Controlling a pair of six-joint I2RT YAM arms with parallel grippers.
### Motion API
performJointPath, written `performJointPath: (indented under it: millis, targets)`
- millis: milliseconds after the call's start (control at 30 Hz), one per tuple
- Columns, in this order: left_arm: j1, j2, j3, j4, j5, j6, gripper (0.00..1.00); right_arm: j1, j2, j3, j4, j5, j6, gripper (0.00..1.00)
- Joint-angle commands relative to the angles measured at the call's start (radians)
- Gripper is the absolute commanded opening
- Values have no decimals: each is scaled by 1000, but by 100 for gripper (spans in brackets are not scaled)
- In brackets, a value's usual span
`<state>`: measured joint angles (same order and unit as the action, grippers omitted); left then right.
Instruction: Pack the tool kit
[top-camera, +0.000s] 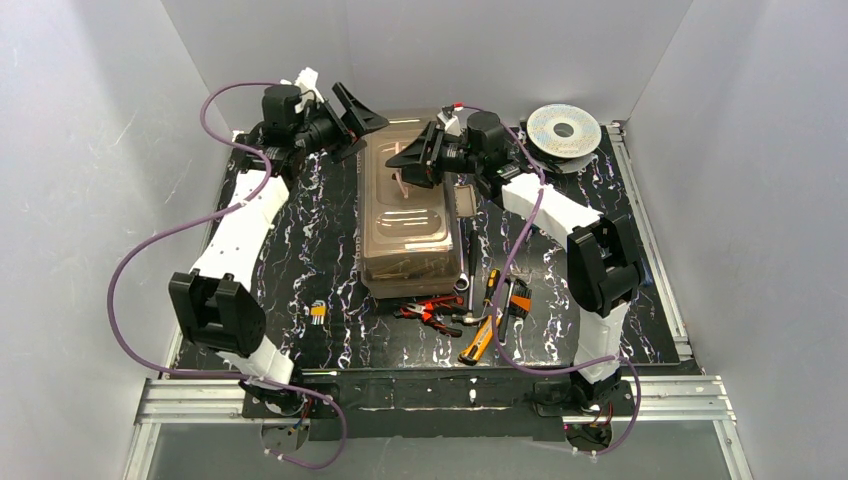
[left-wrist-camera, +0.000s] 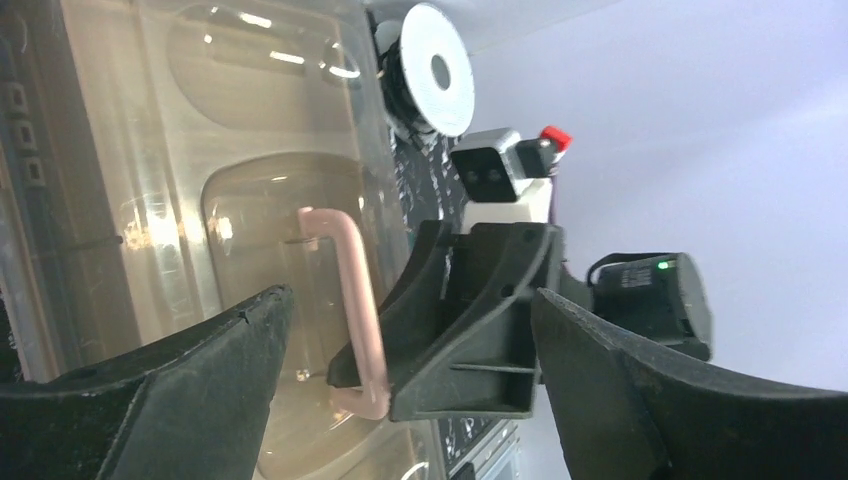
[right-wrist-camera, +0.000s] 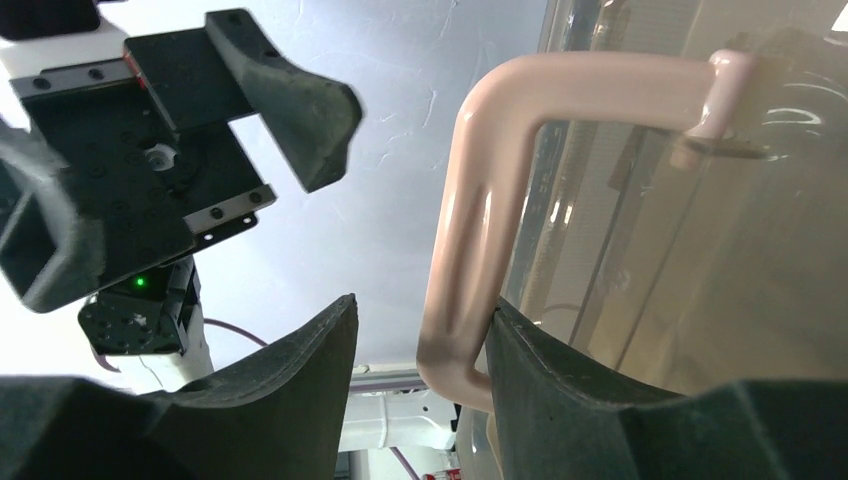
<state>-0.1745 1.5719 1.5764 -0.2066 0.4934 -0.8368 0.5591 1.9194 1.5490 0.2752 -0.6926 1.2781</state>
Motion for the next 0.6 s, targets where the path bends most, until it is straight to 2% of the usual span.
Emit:
performJointPath:
  millis: [0,333,567]
  targets:
    - [-18,72,51,-164,29,73,87,-11,-71,2,114,-59,-1,57]
    - [-83,208,198,-295,81,119,79,-22,-78,-17,28,-74,-75,57]
    - [-96,233,221,-320,67,137,75,-32,-69,14,-102,-65,-160,58]
